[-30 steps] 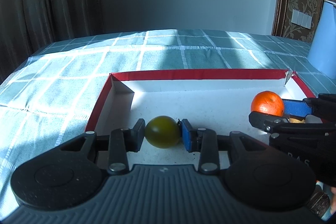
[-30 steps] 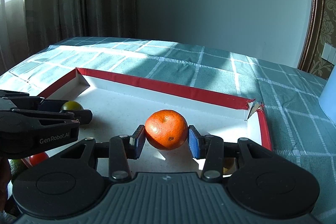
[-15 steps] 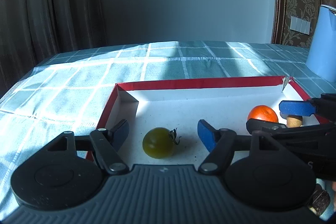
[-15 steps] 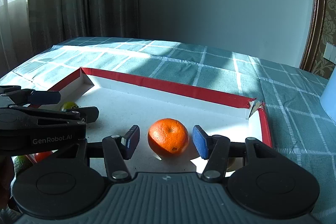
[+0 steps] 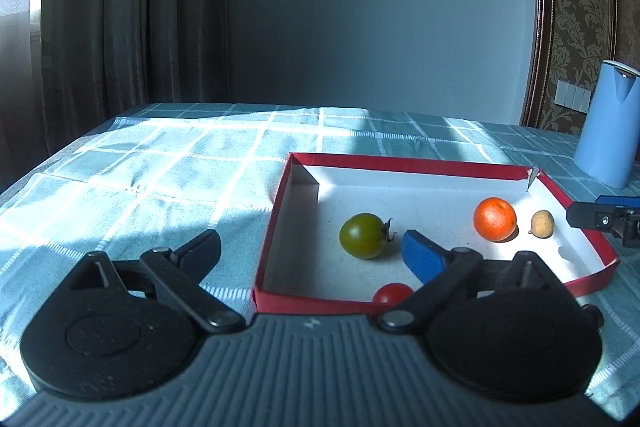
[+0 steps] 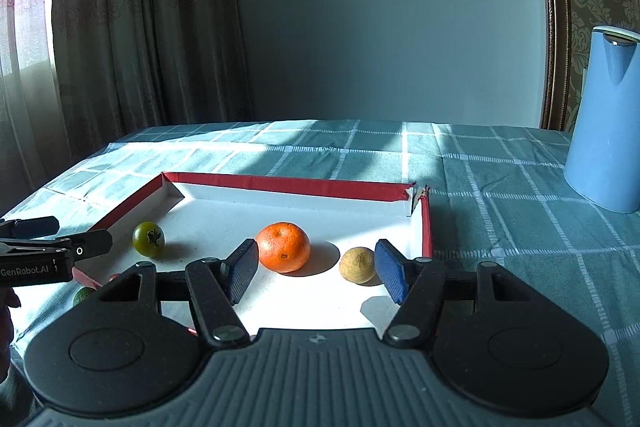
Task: Organize fruits
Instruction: 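Grasp the brown block with the right tool while the left tool reaches toward the fruits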
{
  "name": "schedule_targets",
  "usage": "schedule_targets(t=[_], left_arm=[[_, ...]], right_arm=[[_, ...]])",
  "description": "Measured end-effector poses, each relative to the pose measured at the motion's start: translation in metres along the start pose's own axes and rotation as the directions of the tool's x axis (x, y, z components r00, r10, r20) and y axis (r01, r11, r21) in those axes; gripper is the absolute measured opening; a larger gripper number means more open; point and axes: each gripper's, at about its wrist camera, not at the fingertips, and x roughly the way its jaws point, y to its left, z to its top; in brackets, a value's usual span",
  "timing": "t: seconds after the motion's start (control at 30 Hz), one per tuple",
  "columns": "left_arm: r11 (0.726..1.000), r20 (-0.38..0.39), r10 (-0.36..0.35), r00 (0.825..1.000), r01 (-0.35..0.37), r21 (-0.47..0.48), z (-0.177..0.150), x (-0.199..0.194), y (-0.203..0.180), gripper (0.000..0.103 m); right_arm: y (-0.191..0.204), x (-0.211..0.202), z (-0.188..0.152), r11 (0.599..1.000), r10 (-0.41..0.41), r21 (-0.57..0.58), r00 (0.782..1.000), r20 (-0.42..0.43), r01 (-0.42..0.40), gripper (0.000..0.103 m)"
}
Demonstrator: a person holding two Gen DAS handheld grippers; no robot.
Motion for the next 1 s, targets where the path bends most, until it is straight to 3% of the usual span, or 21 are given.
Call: schedule_targets(t=[0.27,0.53,0.77,0.87,1.0], left_arm=[[0.999,-0.005,-0.003,1.0,0.003,-0.037,-0.015,-0.023,0.021,0.098],[0.999,-0.006,-0.045,0.999,0.045,0.008,-0.027,-0.038,0.015,0.1],[0.985,-0.038,-0.152,0.988,0.154,0.079,-0.032,-0.042,0.0,0.101],[0.976,-0.057,-0.203,0.977,0.207,0.073,-0.035,-0.045,-0.002,0.101],[0.969,-0.11,-0.204,0.973,0.217,0.119,-0.038,-0.04,-0.014,0.101]], right_arm=[[-0.008,-0.044,-0.033,0.997,0.072,-0.004,0.997,-0.001,-0.072,0.064],[0.014,-0.038,-0.051,0.986,0.159,-0.034,0.984,-0.079,-0.162,0.064],[0.017,-0.027,-0.055,0.985,0.17,0.002,0.979,-0.114,-0.171,0.063],[0.013,-0.023,-0.054,0.991,0.137,0.017,0.983,-0.125,-0.136,0.063],[0.014,-0.018,-0.056,0.992,0.13,0.015,0.978,-0.161,-0.129,0.061]])
